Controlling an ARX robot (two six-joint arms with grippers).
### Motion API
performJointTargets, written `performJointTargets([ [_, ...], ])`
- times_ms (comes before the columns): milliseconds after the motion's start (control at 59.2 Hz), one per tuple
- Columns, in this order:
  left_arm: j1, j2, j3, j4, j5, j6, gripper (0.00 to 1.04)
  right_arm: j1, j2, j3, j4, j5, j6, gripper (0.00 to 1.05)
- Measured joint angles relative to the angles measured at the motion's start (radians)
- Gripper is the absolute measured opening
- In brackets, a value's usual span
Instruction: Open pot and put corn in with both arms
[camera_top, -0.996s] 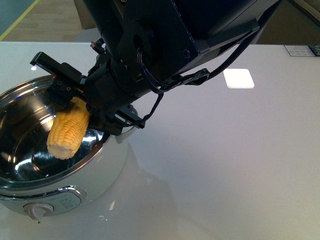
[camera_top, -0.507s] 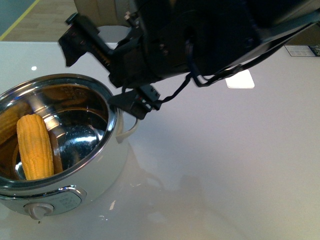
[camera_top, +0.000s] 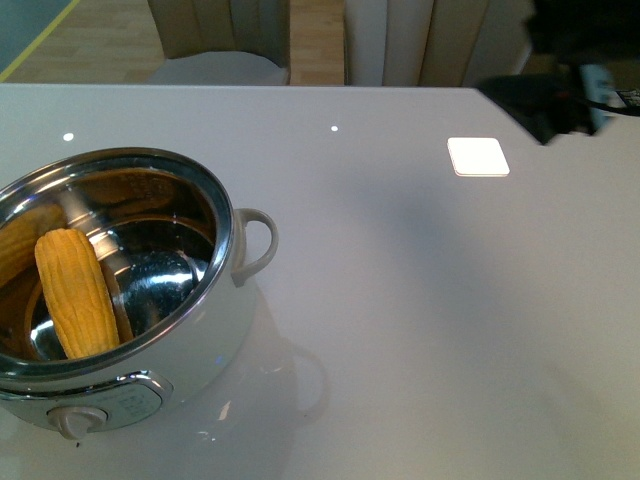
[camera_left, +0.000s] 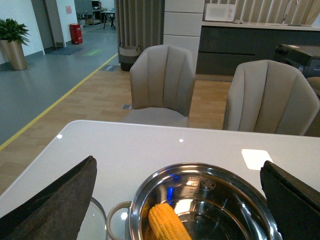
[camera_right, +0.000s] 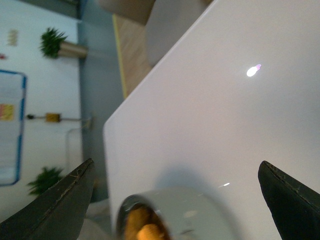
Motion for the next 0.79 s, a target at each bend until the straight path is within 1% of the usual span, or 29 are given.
performJointTargets([
  [68, 0.0, 0.0, 0.0, 0.0, 0.0, 0.0, 0.98, -0.059, -0.092, -0.076, -0.031, 0.029, -0.086, 0.96],
  [101, 0.0, 0.0, 0.0, 0.0, 0.0, 0.0, 0.98, -0.101, -0.164, -0.129, -0.051, 0.04, -0.149, 0.96],
  [169, 0.0, 0.0, 0.0, 0.0, 0.0, 0.0, 0.98, -0.152, -0.29, -0.207, -0.092, 0.052, -0.254, 0.96],
  [270, 0.0, 0.0, 0.0, 0.0, 0.0, 0.0, 0.98, -0.18, -0.433, -0.277, -0.153, 0.048, -0.36, 0.96],
  [338, 0.0, 0.0, 0.0, 0.0, 0.0, 0.0, 0.98, -0.185, -0.48, -0.288, -0.159, 0.047, -0.397, 0.96],
  [371, 0.0, 0.0, 0.0, 0.0, 0.0, 0.0, 0.98, -0.188, -0.481, -0.293, -0.14, 0.056, -0.417, 0.95],
  [405, 0.0, 0.0, 0.0, 0.0, 0.0, 0.0, 0.98, -0.192, -0.475, -0.325, -0.032, 0.083, -0.485, 0.9],
  [439, 0.0, 0.0, 0.0, 0.0, 0.0, 0.0, 0.98, -0.194, -0.47, -0.383, 0.137, 0.11, -0.579, 0.84],
  [456, 0.0, 0.0, 0.0, 0.0, 0.0, 0.0, 0.98, -0.195, -0.469, -0.398, 0.174, 0.111, -0.59, 0.82],
  [473, 0.0, 0.0, 0.0, 0.0, 0.0, 0.0, 0.98, -0.196, -0.468, -0.428, 0.242, 0.117, -0.645, 0.79],
  [523, 0.0, 0.0, 0.0, 0.0, 0.0, 0.0, 0.98, -0.198, -0.473, -0.481, 0.347, 0.121, -0.72, 0.71],
  [557, 0.0, 0.0, 0.0, 0.0, 0.0, 0.0, 0.98, -0.199, -0.495, -0.521, 0.417, 0.123, -0.776, 0.64],
  [591, 0.0, 0.0, 0.0, 0.0, 0.0, 0.0, 0.98, -0.199, -0.516, -0.539, 0.433, 0.122, -0.798, 0.58],
  [608, 0.0, 0.0, 0.0, 0.0, 0.0, 0.0, 0.98, -0.199, -0.52, -0.542, 0.435, 0.122, -0.807, 0.58],
  [625, 0.0, 0.0, 0.0, 0.0, 0.0, 0.0, 0.98, -0.199, -0.54, -0.555, 0.439, 0.123, -0.821, 0.53],
  [659, 0.0, 0.0, 0.0, 0.0, 0.0, 0.0, 0.98, -0.199, -0.559, -0.568, 0.441, 0.123, -0.835, 0.49],
  [794, 0.0, 0.0, 0.0, 0.0, 0.0, 0.0, 0.98, -0.201, -0.642, -0.642, 0.42, 0.126, -0.867, 0.22],
])
